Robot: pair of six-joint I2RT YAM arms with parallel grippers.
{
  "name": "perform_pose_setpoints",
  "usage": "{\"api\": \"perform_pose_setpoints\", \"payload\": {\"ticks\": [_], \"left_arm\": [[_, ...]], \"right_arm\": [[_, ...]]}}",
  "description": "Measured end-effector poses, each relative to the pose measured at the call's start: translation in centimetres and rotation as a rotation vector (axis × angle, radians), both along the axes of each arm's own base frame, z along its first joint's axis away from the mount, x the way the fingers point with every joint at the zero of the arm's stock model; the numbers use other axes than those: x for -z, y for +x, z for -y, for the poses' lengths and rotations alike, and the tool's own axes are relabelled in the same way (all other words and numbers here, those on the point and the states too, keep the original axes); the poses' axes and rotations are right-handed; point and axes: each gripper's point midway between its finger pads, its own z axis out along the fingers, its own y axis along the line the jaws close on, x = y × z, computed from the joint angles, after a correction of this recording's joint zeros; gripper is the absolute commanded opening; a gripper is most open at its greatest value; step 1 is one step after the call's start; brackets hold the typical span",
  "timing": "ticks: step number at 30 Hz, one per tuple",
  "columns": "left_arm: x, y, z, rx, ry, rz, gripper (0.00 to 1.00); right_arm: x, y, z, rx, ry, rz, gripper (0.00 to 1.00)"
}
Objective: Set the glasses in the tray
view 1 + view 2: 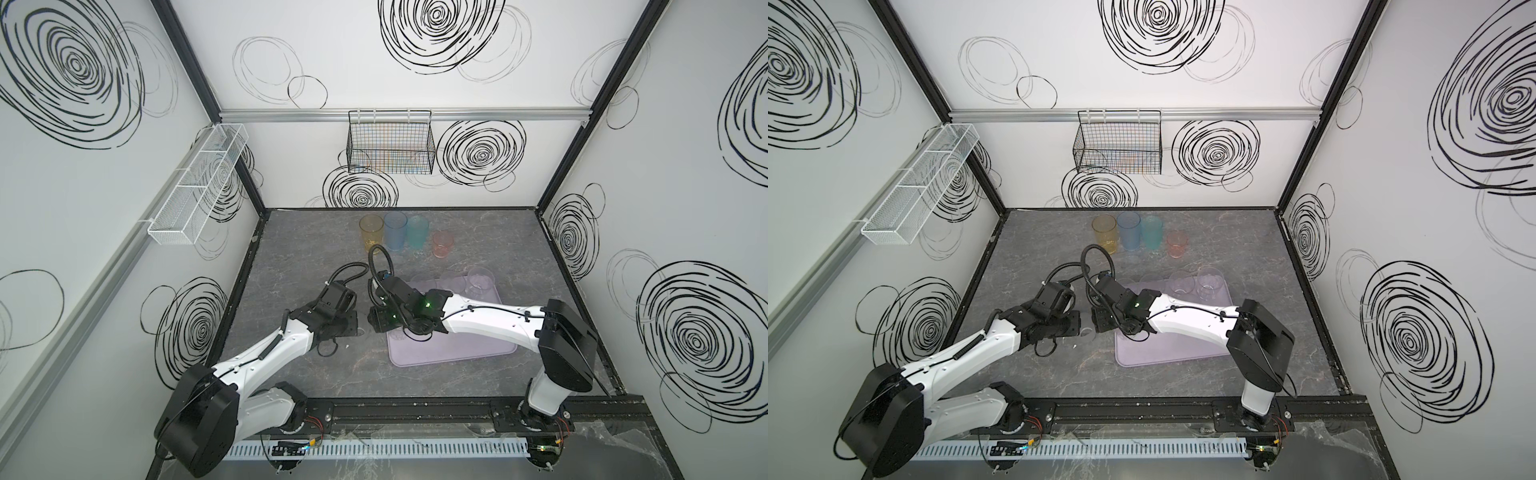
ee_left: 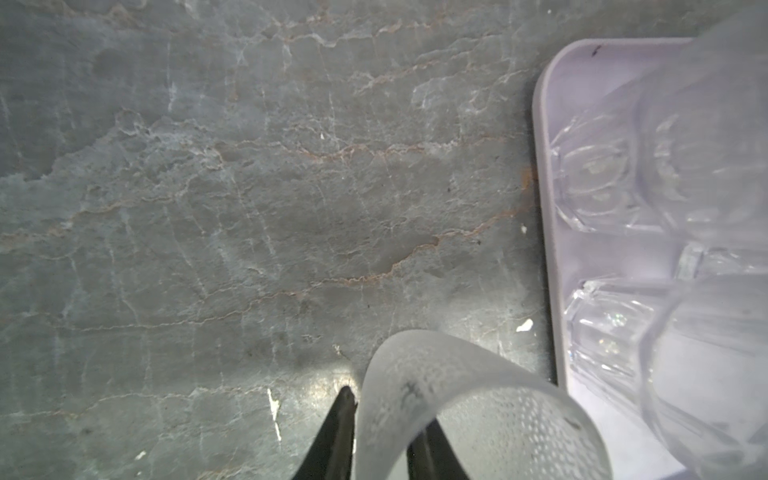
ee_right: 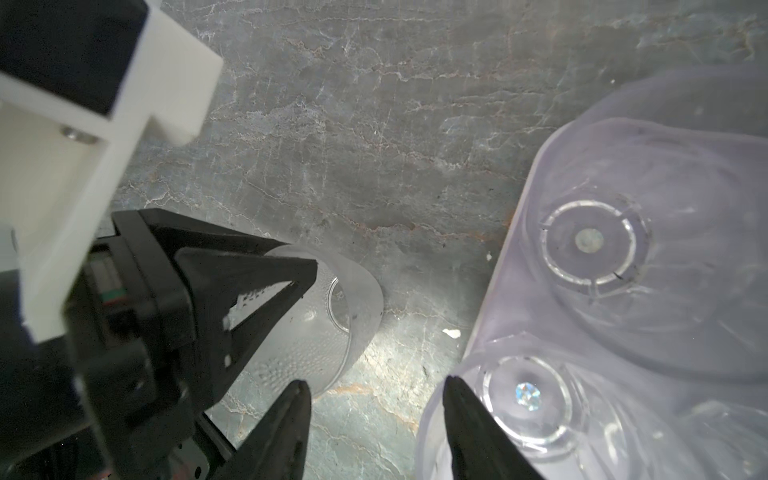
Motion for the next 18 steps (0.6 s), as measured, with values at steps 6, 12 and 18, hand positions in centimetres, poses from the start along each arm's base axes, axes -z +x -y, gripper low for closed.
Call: {"api": "perform_pose_setpoints", "payload": {"ticks": [6,12,18], "left_arm": [[-4.6,1.6,0.1,-0.014,-0.079,0.114,0.38],[-5.9,2.3,-1.9,-0.064,-0.099,0.148,0.39],[-6.2,2.3,-2.8,-0.081,-0.112,0.163,0.39]], "right_arm": [[0.4,0.8,-1.7,-0.016,-0.001,0.001,0.54],[0.6,1.2,-1.5,0.003,-0.042,0.018,0.54],[0.0,1.3,0.0,0.025,-0.058,0.032,0.54]]}}
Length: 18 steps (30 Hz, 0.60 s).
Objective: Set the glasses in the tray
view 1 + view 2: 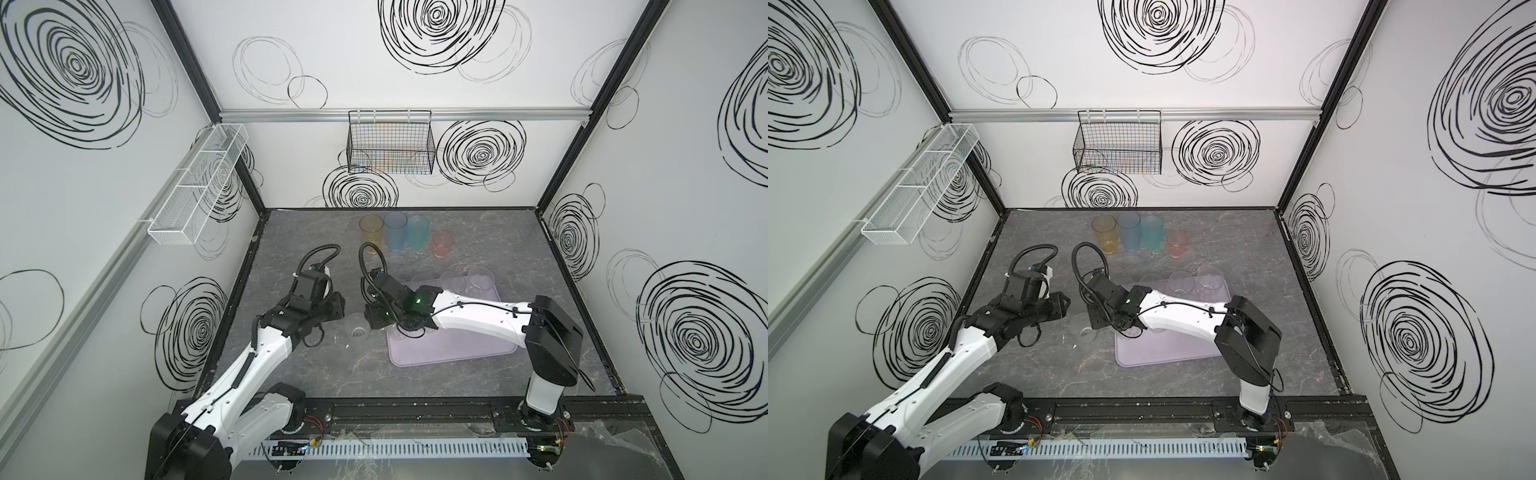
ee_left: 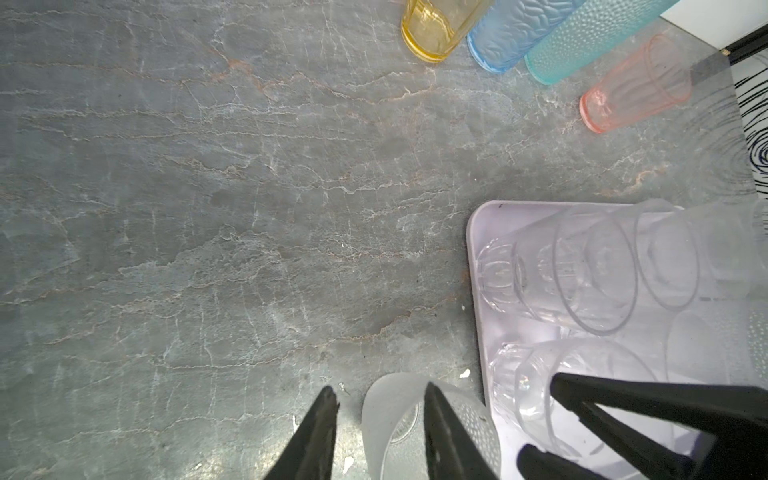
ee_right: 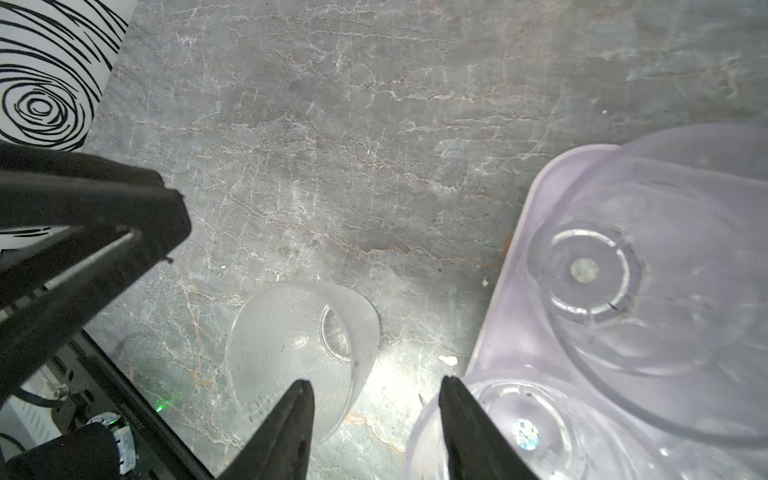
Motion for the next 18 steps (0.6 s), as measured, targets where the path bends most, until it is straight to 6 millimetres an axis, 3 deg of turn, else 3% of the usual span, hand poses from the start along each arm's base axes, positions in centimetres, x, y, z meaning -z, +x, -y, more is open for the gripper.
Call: {"api": "perform_pose_setpoints", "payload": {"ticks": [9,15,18], "left_arm": [[-0.1,-0.2,-0.2,0.000,-0.027,0.001,0.40],[-1.4,-0.2,-3.3,-0.150,-0.094,0.102,0.42],[-1.5,-0.5,-4.6,-0.218,-0.113,0.129,0.44]], "right_arm": [[-0.1,-0.8,0.9,0.002,-0.075,0.019,0.56],[-2.8,-2.1,-1.9,-0.082,-0.067,0.075,0.57],[-1.6,-1.5,-3.1,-0.093,-0.088,0.075,0.55]]}}
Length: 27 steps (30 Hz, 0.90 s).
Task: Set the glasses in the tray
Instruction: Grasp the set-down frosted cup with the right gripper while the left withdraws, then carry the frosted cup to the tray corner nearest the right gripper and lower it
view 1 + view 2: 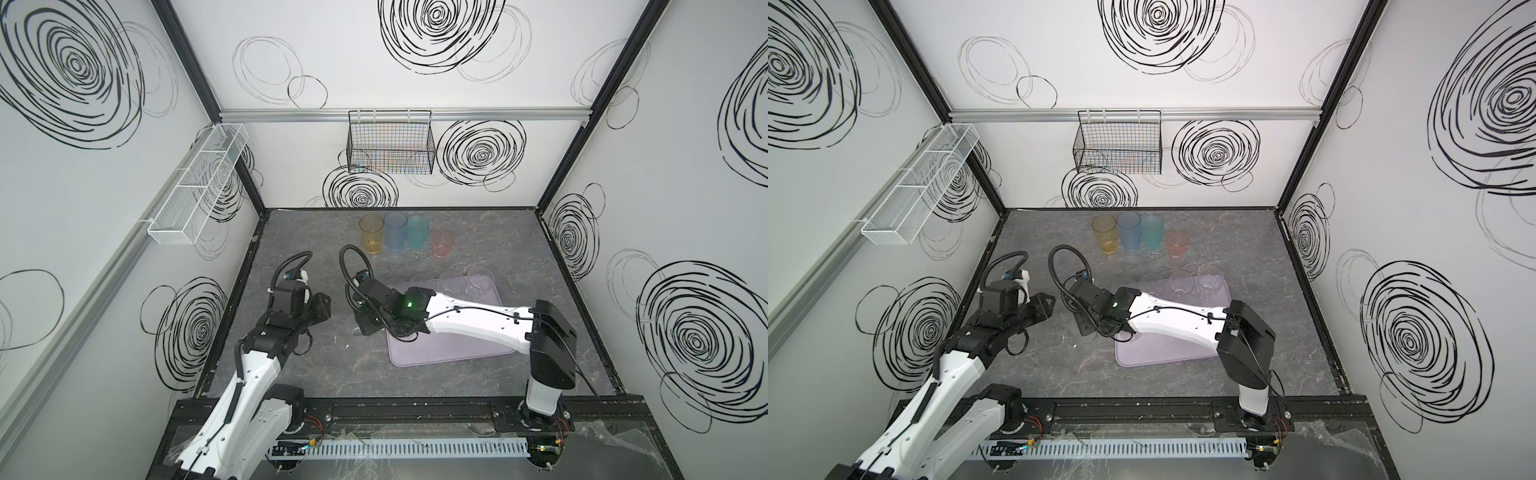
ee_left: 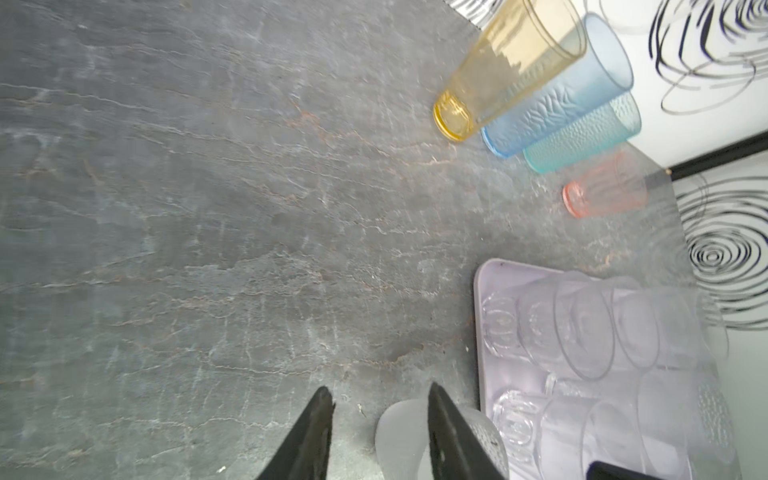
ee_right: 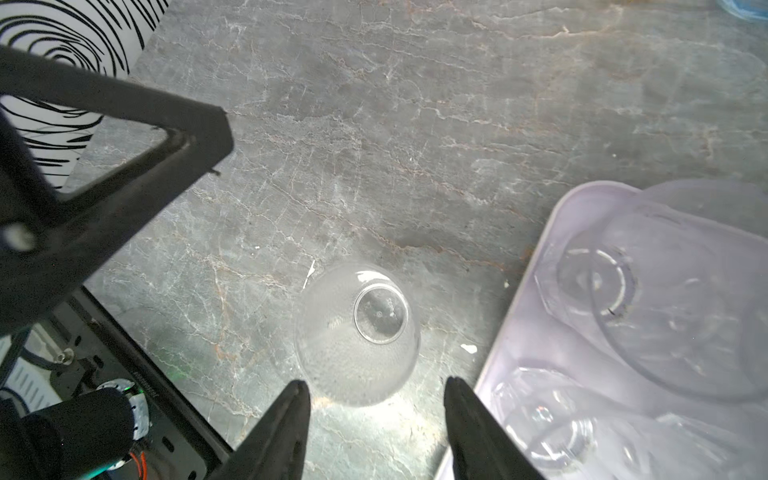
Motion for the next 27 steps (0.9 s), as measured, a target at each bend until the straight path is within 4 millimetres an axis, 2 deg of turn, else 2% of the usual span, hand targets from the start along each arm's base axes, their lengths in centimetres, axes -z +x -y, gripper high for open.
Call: {"api": "perform_pose_setpoints", "payload": {"ticks": [5,8,10,12,14,16,17,19,21,23,24,26,27], "left_arm": [[-0.4,0.2,-0.3,-0.025,-0.013,0.020,0.44],[-0.4,0.3,-0.3,-0.027,-0.016,0.027,0.44],[-0.5,0.4,-0.3,-0.026,-0.016,0.029,0.44],[-0.5,0.4,-0.4,-0.030,-0.013,0.029,0.44],[-0.6,0.4,-0.5,-0.036,-0.008,0.035,0.44],[-0.9,0.3,-0.8,-0.046,0.000,0.050,0.44],[-1.3,0.3,-0.9,-0.051,0.007,0.061,0.44],[-2.3,0.2,-1.0,-0.048,0.024,0.082,0.44],[-4.4,0.5,-0.7,-0.037,0.041,0.123,0.44],[-6.6,0.7,0.5,-0.002,0.047,0.173,0.44],[-7.7,0.7,1.4,0.026,0.050,0.200,0.45],[-9.4,0.4,3.7,0.096,0.054,0.245,0.45],[-9.9,0.1,5.1,0.138,0.061,0.261,0.46]], "right_arm": [[4.8,0.6,-0.2,-0.009,-0.102,-0.036,0.50],[6.9,0.9,-0.5,-0.020,-0.147,-0.052,0.32],[7.3,1.0,-0.5,-0.024,-0.159,-0.050,0.20],[7.0,1.0,-0.5,-0.030,-0.162,-0.043,0.14],[5.9,1.0,-0.5,-0.029,-0.147,-0.032,0.12],[3.6,1.0,-0.4,-0.028,-0.108,-0.010,0.12],[1.5,1.1,-0.2,-0.025,-0.073,0.010,0.11],[-3.1,1.1,0.4,-0.015,0.011,0.058,0.12],[-8.7,1.3,2.3,0.016,0.110,0.127,0.12],[-13.2,1.7,5.6,0.066,0.191,0.191,0.12],[-14.7,2.1,7.9,0.103,0.220,0.217,0.12],[-16.0,3.0,12.7,0.191,0.242,0.250,0.12],[-16.0,3.7,15.5,0.248,0.235,0.261,0.12]]}}
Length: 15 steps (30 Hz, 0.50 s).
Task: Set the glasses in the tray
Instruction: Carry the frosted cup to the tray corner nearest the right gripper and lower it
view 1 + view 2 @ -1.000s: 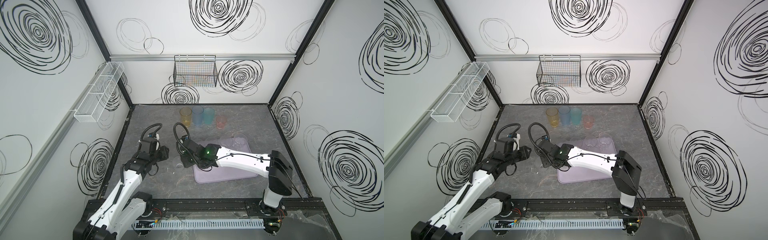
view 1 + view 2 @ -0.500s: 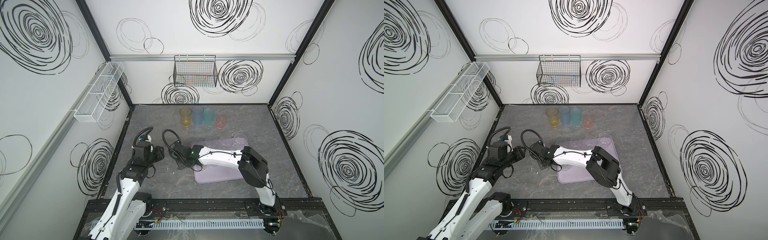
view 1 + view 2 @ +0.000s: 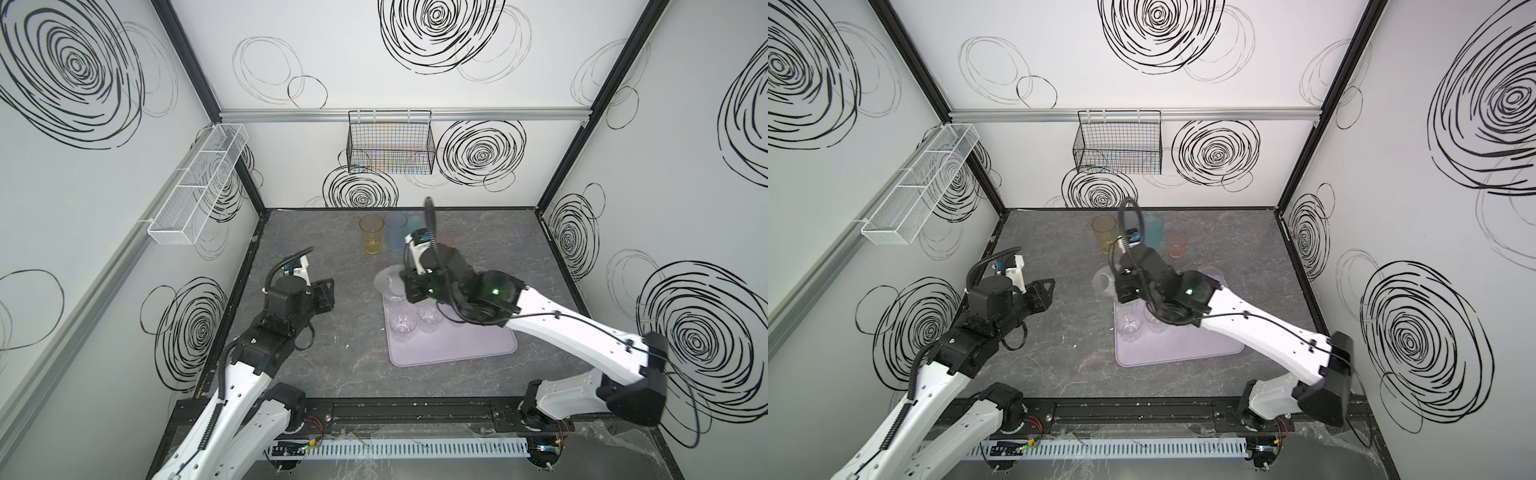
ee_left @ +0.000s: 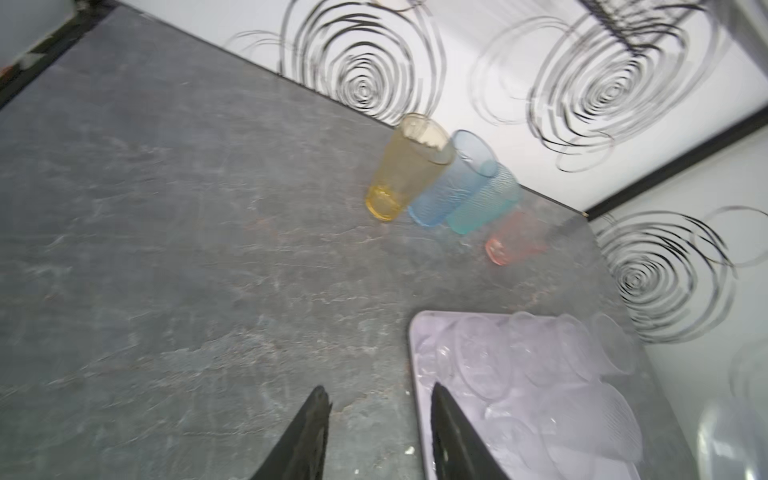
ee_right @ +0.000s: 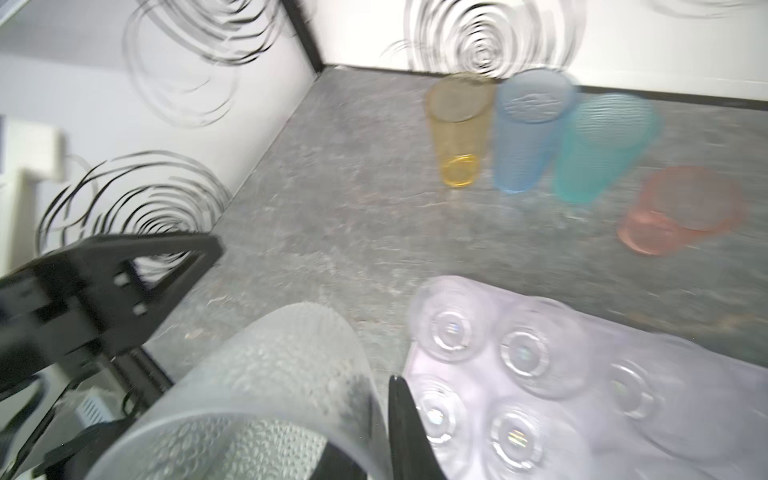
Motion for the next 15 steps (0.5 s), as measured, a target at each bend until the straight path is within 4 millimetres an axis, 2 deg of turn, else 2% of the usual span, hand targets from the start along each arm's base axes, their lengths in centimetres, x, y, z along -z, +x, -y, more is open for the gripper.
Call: {"api": "perform_pose_setpoints", "payload": {"ticks": [3,6,9,12,15], "left_arm": [[-0.9,-1.1,4.1,0.118,0.043,0.038,0.48],[-0.6,-2.1,7.7,0.217,0.111,0.069,0.50],[0.3,-2.8,10.4,0.289,0.173,0.081,0.50],[1.2,-2.9,11.6,0.312,0.192,0.087,0.50],[2.4,-2.8,11.6,0.305,0.202,0.078,0.51]], "right_arm": [[1.8,1.3,7.0,0.162,-0.044,-0.027,0.12],[4.3,1.9,12.7,0.298,-0.103,-0.079,0.11],[7.0,1.9,17.6,0.422,-0.150,-0.136,0.10],[9.6,1.5,22.1,0.549,-0.181,-0.194,0.09],[12.6,0.9,25.1,0.630,-0.205,-0.272,0.09]]}}
